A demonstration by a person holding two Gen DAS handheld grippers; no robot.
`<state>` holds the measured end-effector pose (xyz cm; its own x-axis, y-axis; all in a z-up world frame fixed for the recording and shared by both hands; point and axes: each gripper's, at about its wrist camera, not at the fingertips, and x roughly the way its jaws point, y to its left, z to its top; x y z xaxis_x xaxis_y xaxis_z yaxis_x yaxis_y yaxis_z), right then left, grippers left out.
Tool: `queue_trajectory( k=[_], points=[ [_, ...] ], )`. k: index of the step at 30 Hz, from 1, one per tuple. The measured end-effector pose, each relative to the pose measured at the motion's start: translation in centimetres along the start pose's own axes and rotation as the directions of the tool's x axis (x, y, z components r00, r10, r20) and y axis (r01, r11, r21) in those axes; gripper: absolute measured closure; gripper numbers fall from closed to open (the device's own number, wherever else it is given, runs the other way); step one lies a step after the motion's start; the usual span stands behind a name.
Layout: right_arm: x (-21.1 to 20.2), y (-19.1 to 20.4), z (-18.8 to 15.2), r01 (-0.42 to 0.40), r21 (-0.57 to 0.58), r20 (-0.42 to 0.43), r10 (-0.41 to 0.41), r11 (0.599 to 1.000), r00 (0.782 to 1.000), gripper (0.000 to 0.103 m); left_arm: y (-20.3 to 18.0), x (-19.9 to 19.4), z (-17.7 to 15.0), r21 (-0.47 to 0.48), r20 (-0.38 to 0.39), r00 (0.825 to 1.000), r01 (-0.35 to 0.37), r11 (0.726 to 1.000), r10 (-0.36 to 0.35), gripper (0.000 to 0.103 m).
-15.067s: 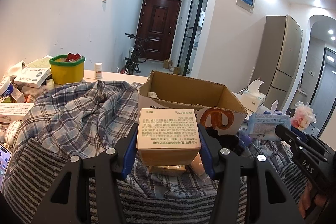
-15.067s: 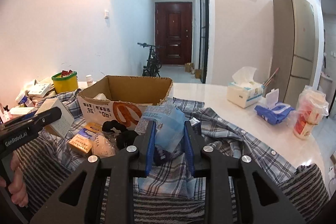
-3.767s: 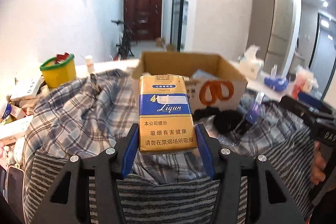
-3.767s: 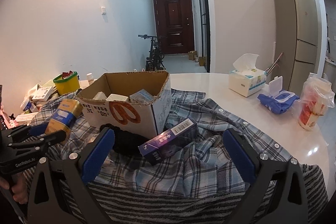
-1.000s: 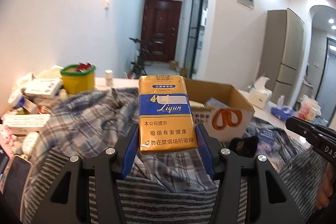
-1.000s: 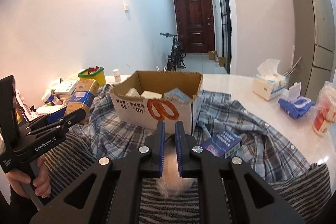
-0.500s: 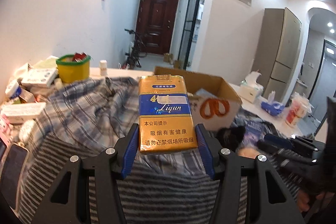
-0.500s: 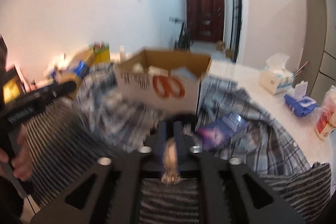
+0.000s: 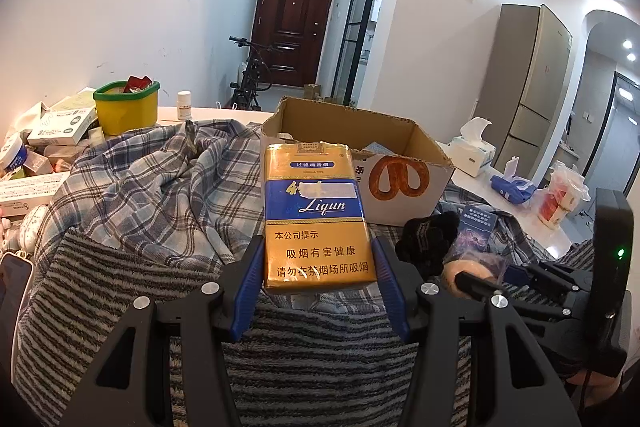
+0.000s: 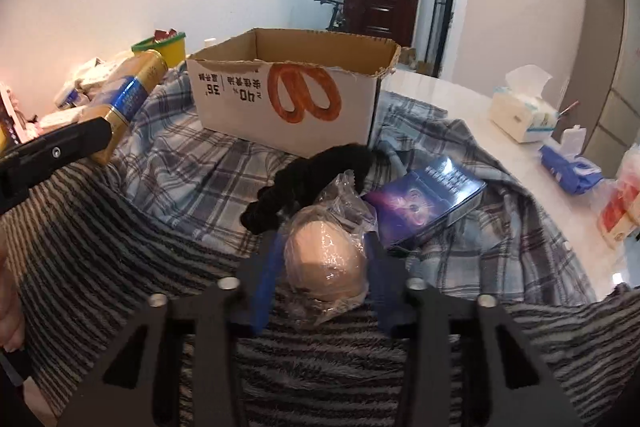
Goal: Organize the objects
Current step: 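Lift both held items and carry them over the cardboard box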
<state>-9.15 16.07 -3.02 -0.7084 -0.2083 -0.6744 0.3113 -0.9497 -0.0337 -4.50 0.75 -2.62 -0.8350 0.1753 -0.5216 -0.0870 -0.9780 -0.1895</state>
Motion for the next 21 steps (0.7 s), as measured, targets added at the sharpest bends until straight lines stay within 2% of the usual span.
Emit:
queue_trajectory(
  k=[12,18,21],
  points=[
    [-5.3,-1.3,2.6,0.015,0.032,0.178,-0.02,0.999,0.984,0.071,-0.4,-3.0,2.2,0.009,0.082,0.997,0.008,1.0,-0.009,0.047],
    [-8.4,-1.2,4.6,0.01,0.027,0.283,-0.017,1.0,0.959,0.071,-0.8,-5.1,4.1,0.037,0.15,0.989,0.0,0.999,-0.006,0.047],
    [-10.1,-1.1,6.1,0.018,0.02,0.355,-0.023,1.0,0.934,0.071,-1.5,-6.2,6.0,0.063,0.205,0.979,-0.005,0.998,-0.008,0.047]
  ],
)
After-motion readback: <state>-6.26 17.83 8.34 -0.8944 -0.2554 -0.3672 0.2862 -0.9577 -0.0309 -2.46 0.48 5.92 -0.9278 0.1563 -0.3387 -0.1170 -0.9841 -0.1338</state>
